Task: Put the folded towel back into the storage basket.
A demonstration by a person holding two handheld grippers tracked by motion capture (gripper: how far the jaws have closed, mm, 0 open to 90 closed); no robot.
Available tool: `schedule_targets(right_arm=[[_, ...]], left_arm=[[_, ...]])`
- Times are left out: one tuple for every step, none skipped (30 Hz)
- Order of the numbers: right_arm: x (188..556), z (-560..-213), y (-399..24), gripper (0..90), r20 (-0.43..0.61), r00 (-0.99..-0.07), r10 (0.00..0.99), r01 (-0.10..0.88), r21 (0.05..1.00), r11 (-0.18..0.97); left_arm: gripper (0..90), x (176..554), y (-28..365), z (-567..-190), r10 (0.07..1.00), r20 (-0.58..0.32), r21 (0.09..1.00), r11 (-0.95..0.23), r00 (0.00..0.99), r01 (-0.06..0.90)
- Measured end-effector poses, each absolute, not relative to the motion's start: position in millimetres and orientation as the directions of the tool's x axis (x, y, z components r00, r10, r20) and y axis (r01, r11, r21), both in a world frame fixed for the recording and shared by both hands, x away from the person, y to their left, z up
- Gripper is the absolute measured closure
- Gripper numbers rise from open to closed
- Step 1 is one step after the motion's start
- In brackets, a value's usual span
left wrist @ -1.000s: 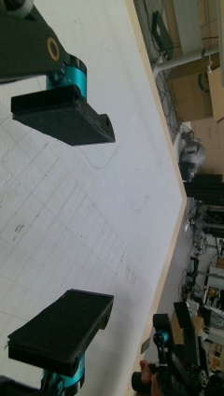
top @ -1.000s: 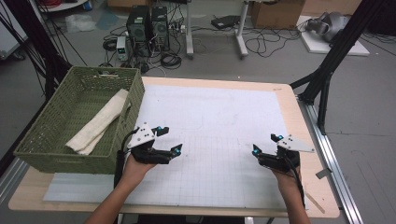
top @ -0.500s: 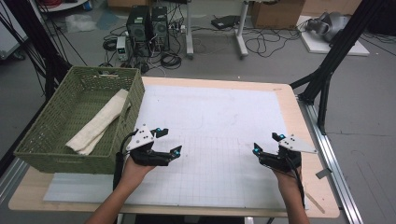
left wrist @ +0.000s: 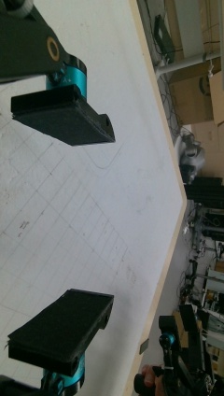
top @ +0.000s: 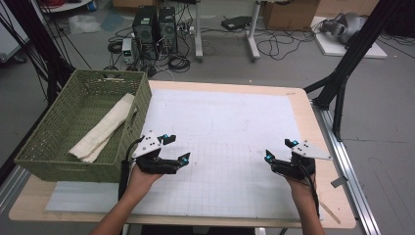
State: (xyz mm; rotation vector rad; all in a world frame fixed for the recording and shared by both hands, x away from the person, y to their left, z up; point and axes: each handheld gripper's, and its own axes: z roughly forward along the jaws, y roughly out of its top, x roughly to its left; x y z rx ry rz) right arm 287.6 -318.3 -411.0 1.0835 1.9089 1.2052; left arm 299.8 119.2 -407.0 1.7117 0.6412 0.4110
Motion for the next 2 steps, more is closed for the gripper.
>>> schedule_targets(right_arm=[[288.3, -411.1, -318.2, 17.6, -0.078, -0.466, 0.881, 0.306, 0.920, 0.244], [288.5, -410.9, -318.0, 17.6, -0.073, -0.466, 0.882, 0.307, 0.921, 0.239]], left_arm=[[19.0, 299.8, 119.4, -407.2, 0.615, -0.066, 0.970, -0.146, 0.785, 0.197], [19.0, 299.5, 119.5, -407.5, 0.618, -0.069, 0.969, -0.143, 0.783, 0.199]])
